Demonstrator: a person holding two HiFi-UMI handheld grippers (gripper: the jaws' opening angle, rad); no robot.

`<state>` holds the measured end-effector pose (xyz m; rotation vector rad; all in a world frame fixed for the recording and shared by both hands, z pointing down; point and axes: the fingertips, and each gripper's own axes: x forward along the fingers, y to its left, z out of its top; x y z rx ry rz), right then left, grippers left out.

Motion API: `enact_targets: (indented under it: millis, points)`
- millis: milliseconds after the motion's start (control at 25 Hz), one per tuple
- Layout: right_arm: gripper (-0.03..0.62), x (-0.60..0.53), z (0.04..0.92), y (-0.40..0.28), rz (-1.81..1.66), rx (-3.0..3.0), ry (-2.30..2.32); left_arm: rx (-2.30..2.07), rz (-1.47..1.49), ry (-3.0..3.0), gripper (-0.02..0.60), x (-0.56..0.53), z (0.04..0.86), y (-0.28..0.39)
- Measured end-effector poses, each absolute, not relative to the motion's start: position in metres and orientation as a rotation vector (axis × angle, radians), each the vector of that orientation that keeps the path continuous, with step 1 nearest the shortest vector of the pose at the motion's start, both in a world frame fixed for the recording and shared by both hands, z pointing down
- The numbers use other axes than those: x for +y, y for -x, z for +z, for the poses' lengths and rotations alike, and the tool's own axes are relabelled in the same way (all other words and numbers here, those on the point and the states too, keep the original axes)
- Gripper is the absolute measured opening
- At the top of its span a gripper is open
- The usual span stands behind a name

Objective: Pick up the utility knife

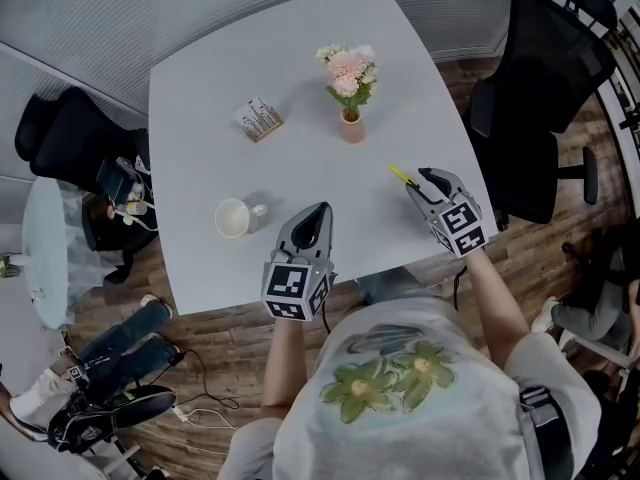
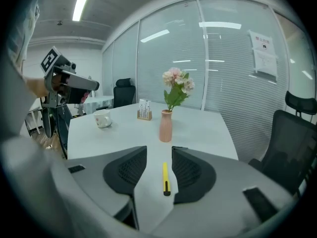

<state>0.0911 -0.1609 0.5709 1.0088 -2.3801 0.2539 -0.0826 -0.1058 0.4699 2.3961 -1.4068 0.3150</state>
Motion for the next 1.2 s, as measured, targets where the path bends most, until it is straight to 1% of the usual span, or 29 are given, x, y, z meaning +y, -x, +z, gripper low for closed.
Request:
enact_targets:
  millis: [720,1200]
  points:
    - [0.165,-0.174,0.669,-0.098,0.347,-2.173,-0.845,-1.387,0.342,-2.346,0.002,-0.137,0.492,0.108]
    - [0.166,-0.177,0.702,-0.100,0.347,-2.061,-0.779,-1.400,0.350,-2.310,0.002,-0.149,0.505,0.127]
